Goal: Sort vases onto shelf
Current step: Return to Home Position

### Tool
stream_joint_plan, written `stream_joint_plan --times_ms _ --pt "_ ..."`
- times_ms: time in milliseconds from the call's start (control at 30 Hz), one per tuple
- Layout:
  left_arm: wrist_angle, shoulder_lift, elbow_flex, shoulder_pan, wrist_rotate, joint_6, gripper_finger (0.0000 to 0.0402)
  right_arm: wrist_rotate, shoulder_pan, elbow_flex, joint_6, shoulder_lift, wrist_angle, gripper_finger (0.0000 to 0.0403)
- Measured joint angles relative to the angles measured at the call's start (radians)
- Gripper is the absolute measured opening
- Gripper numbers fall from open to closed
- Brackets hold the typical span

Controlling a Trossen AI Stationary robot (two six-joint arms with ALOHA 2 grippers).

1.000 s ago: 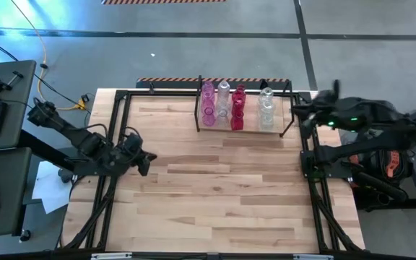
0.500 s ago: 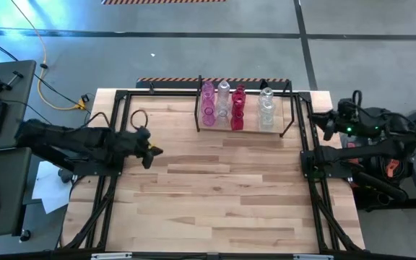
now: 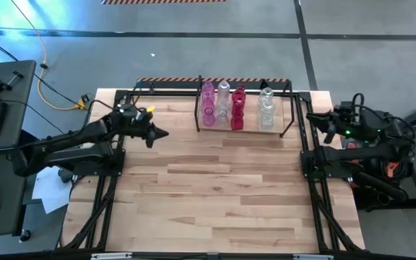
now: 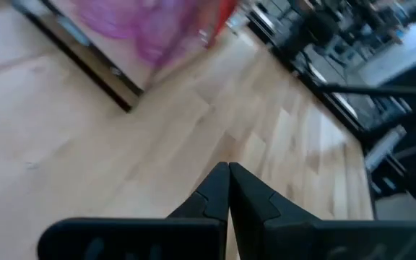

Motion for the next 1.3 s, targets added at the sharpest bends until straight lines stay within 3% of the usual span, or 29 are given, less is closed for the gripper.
stream_joint_plan --times_ms 167,300,667,1300 --pt "0.003 0.0 0.0 0.061 -0.037 -0.068 0.0 0.011 0.0 -0.052 0.002 -0.144 -0.019 0.0048" --pt "0.003 0.0 0.0 0.064 -0.09 -0.139 0.0 0.001 0.0 -0.131 0.007 -0.139 -0.033 0.0048" --pt "0.007 -0.003 0.0 0.059 -0.297 -0.266 0.0 -0.149 0.0 -0.512 -0.152 -0.149 0.548 0.0048" --pt "-0.005 -0.003 0.0 0.059 -0.317 -0.249 0.0 -0.271 -0.016 -0.835 -0.259 -0.141 0.953 0.0048"
